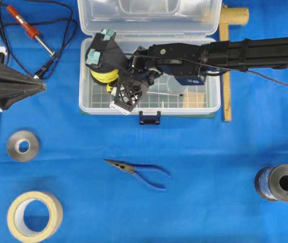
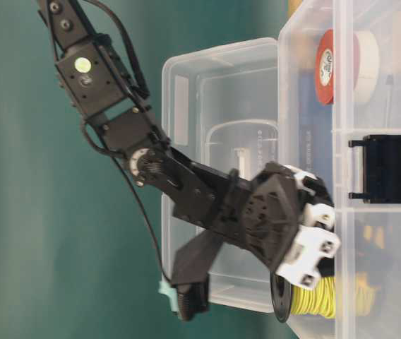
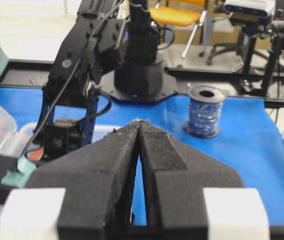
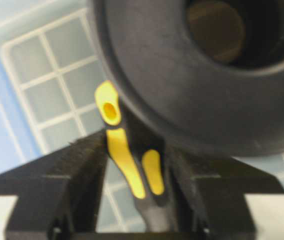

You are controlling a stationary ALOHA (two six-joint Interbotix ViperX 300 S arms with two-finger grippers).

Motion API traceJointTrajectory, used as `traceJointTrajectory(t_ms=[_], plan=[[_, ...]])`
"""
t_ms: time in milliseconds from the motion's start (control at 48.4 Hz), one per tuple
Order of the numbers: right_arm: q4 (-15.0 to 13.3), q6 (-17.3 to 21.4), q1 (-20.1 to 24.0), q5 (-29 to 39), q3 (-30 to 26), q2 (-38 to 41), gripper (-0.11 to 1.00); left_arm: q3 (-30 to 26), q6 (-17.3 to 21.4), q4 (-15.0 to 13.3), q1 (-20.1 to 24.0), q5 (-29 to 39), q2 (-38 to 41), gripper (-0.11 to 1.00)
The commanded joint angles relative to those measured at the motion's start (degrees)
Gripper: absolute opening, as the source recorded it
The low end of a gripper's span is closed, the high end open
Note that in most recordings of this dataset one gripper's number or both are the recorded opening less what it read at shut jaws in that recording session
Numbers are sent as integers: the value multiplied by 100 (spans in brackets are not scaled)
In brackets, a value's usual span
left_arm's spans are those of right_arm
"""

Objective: Pick the screwdriver from the toolbox among several items.
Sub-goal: 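Close the right gripper on the yellow-black screwdriver handle, then lift the screwdriver out of the toolbox with the right gripper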

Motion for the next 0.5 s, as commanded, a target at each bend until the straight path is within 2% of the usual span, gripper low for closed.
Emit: traceJointTrajectory(t_ms=[0,289,475], plan=[[-35,-18,44,9,-62,-554,34,-53,9,-9,26,-53,18,0],[-220,70,158,580,-79,-1679,34,-53,0,0,105,-44,9,0],[-237,255,563,949,-97,-2057,34,-53,0,-9,158,-26,9,0]])
